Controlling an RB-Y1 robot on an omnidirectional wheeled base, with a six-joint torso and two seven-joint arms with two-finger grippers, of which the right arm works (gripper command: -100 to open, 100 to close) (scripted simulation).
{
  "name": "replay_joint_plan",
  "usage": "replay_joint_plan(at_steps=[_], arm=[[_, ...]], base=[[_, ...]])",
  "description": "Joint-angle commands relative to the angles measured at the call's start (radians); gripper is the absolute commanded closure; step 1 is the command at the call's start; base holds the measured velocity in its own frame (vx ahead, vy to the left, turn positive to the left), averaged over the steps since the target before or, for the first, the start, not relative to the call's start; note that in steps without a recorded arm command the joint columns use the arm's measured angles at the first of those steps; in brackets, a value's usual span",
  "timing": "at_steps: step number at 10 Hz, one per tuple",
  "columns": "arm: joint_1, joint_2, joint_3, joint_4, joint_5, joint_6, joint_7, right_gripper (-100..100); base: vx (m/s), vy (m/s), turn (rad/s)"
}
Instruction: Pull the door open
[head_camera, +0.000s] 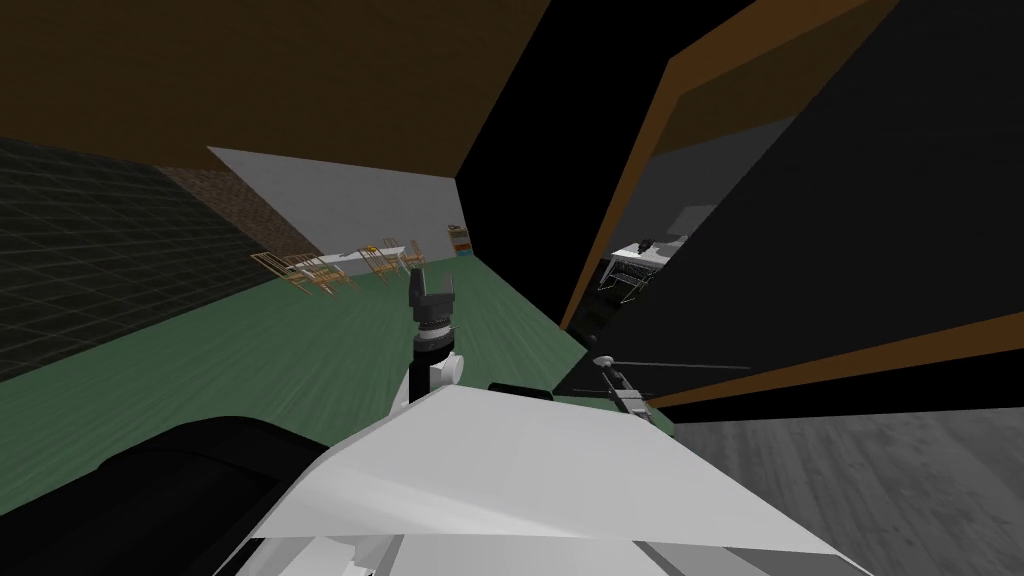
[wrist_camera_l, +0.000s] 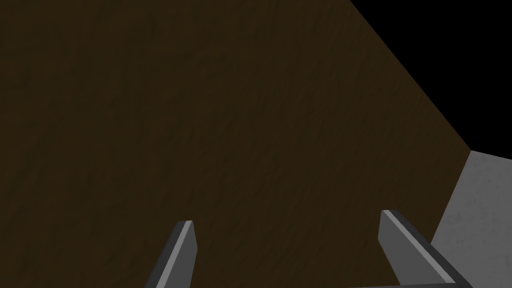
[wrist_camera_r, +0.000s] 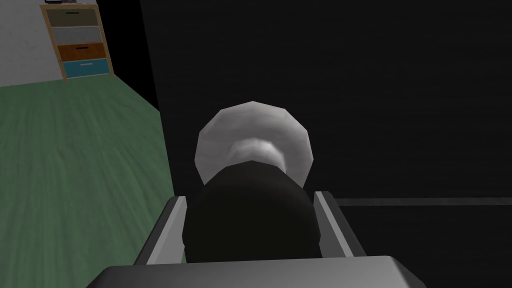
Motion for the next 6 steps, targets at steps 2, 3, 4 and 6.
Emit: replay_joint_plan(at_steps=[2,3,4,6], arm=[[0.025,-0.007,0.021,0.049,0.013,-0.080,-0.024,100],[0.025,-0.007,0.021,0.049,0.013,-0.086,-0.024,100],[0.035,-0.010,0.028,0.063,0.017,-0.114,-0.031,100],[0.051,-0.017,0.040,0.086,0.024,-0.161,-0.045,100]], base=[[-0.056,-0.034,0.054],[-0.043,-0.020,0.016],[-0.041,-0.017,0.028],[-0.052,-0.033,0.049]])
